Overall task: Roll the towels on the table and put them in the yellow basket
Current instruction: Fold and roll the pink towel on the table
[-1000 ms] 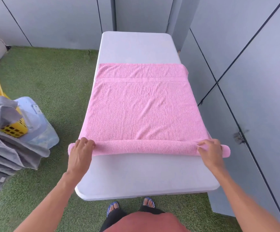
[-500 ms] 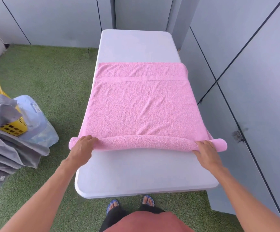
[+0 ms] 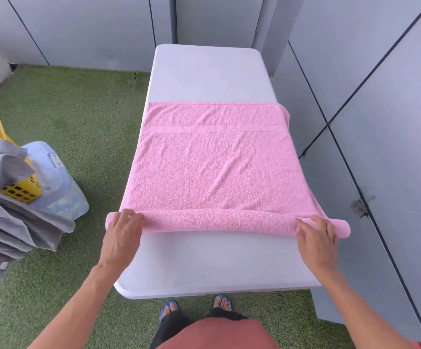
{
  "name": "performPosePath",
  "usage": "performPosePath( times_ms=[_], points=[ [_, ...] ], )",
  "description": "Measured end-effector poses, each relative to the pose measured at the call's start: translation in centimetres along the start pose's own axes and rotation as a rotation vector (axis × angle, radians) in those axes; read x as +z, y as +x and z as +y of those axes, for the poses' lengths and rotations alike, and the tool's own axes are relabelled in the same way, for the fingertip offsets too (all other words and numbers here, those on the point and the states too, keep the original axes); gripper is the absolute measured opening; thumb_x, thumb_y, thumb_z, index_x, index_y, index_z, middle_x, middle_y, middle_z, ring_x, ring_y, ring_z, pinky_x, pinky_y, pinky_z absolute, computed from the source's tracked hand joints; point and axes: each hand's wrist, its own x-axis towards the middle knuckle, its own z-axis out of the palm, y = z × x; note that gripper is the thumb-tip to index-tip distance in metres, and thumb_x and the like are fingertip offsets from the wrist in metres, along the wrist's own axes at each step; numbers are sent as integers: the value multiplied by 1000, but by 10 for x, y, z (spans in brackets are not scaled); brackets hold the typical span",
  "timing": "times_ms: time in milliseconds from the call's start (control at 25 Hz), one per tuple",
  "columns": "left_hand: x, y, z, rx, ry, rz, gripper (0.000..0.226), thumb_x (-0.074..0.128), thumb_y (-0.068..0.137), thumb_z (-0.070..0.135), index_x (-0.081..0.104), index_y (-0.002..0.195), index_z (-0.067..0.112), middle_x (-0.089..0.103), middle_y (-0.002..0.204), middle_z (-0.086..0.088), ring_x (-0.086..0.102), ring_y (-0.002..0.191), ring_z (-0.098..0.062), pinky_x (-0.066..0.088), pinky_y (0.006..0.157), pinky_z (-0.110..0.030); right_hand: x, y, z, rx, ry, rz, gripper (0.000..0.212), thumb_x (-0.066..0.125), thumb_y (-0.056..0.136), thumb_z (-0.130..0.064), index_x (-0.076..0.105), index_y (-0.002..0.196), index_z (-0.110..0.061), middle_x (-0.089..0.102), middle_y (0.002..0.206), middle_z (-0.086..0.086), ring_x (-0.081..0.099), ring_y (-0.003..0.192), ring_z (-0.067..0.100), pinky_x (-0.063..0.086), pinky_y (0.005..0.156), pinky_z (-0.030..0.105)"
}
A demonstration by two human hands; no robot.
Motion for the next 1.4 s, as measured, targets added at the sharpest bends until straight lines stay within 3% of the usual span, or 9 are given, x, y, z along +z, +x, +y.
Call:
performPosePath(
  times_ms=[160, 400, 560, 640, 760, 880, 1040, 1240, 1400],
  points=[
    [12, 4, -1, 53, 33, -177, 59, 76, 72, 3, 50, 125, 1, 54, 122, -17, 49, 116, -40, 45, 98, -53, 10, 11, 3, -8, -111, -337, 65, 63, 85, -43, 39, 138, -16, 23, 151, 15, 16, 137, 34, 22, 112, 45],
    [-2, 38, 0, -84, 41, -401, 31, 49, 85, -7, 57, 112, 6, 55, 101, -9, 51, 103, -32, 39, 83, -37, -1, 44, 12, -102, -110, -460, 35, 60, 90, -27, 57, 118, -7, 58, 120, 11, 49, 116, 32, 35, 99, 38],
    [-19, 55, 2, -34, 103, -764, 41, 41, 95, 5, 46, 136, 10, 48, 136, -7, 44, 128, -26, 32, 100, -30, -28, 55, 16, 60, 180, -804, 48, 65, 87, -23, 51, 134, -22, 49, 125, -7, 47, 127, 21, 38, 93, 26],
    [-15, 52, -2, -139, -53, -590, 47, 49, 92, 4, 47, 137, 16, 47, 137, -10, 42, 127, -30, 33, 103, -38, -29, 57, 12, 158, 363, -689, 56, 68, 83, -14, 48, 135, -21, 46, 128, -5, 52, 118, 23, 42, 86, 29],
    [-5, 31, 4, -136, 58, -74, 31, 64, 83, 4, 64, 112, 16, 57, 108, -11, 50, 93, -33, 42, 77, -45, -16, 40, 6, 41, 297, -208, 33, 68, 81, -7, 63, 112, -16, 48, 117, 10, 48, 112, 32, 39, 94, 39],
    [7, 6, 11, -16, 78, -18, 44, 63, 73, -9, 61, 113, 8, 57, 108, -12, 52, 91, -33, 46, 72, -46, 0, 11, 0, -61, 3, -44, 25, 65, 85, -20, 66, 110, -18, 52, 121, 8, 42, 116, 33, 37, 93, 49],
    [14, 13, 6, 69, 166, -151, 68, 72, 63, -6, 50, 127, 3, 56, 120, -13, 52, 114, -36, 45, 96, -50, 12, 13, -1, -103, -94, -253, 62, 67, 81, -40, 45, 133, -14, 39, 138, 9, 28, 133, 33, 28, 107, 49],
    [3, 29, 8, -11, 156, -236, 34, 73, 71, -1, 61, 102, 9, 62, 91, -6, 59, 93, -33, 45, 78, -44, -5, 41, -7, -104, -142, -353, 40, 55, 92, -37, 50, 126, -16, 53, 124, 2, 40, 124, 26, 35, 99, 39],
    [-8, 31, -5, -89, 138, -500, 39, 56, 92, 15, 52, 131, 19, 58, 123, -2, 51, 118, -25, 39, 97, -39, -19, 57, 12, -52, -19, -753, 48, 58, 89, -46, 50, 130, -23, 52, 127, 0, 43, 125, 24, 39, 94, 38]
  ],
)
